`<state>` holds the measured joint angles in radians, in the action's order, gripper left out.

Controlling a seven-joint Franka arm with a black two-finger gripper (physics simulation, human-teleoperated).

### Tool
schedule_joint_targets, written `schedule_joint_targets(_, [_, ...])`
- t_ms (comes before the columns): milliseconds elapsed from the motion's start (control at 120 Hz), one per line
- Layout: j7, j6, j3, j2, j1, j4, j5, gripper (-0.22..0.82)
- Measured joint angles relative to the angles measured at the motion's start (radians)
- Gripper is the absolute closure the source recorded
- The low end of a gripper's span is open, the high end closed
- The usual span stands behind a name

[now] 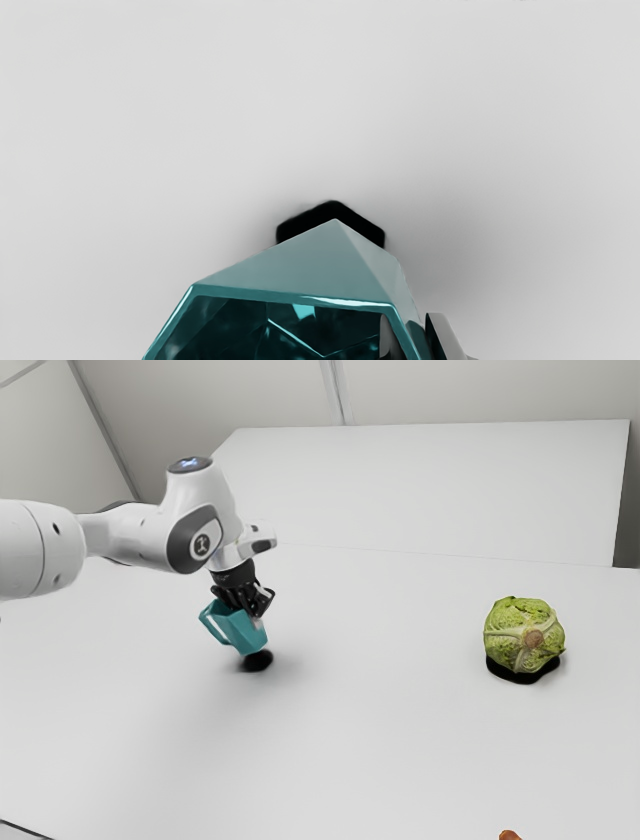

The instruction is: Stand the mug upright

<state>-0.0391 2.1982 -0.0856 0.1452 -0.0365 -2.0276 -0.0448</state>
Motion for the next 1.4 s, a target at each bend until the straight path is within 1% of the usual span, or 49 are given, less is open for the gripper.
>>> schedule_joint_targets(100, [0.004, 0.026, -0.001, 0.012, 0.000, -0.003, -0.027, 0.78])
schedule_joint_targets(317, [0.012, 0.056, 0.000, 0.074, 0.000, -0.004, -0.048, 0.78])
schedule_joint_targets(425, [0.016, 0.071, 0.000, 0.086, 0.001, -0.004, -0.059, 0.78])
schedule_joint_targets(433, [0.016, 0.071, 0.000, 0.086, 0.001, -0.004, -0.059, 0.77])
schedule_joint_targets(575, [0.007, 0.071, -0.009, 0.085, 0.000, -0.004, -0.052, 0.45])
schedule_joint_targets(625, [0.005, 0.071, -0.009, 0.082, 0.001, -0.004, -0.050, 0.36])
schedule_joint_targets(700, [0.000, 0.070, -0.009, 0.073, 0.000, -0.004, -0.049, 0.25])
schedule_joint_targets(783, [-0.004, 0.062, -0.009, 0.050, 0.000, -0.004, -0.049, 0.17])
schedule_joint_targets(925, [-0.008, 0.049, -0.007, 0.002, 0.014, -0.004, -0.047, 0.09])
schedule_joint_targets(1100, [-0.014, 0.037, -0.005, -0.076, 0.037, 0.011, -0.047, 0.04])
schedule_joint_targets(1225, [-0.017, -0.018, -0.006, -0.091, 0.043, 0.091, -0.047, 0.02])
schedule_joint_targets(1342, [-0.019, -0.105, -0.006, -0.093, 0.051, 0.193, -0.048, 0.01])
schedule_joint_targets(1400, [-0.020, -0.148, -0.007, -0.102, 0.054, 0.222, -0.049, 0.01])
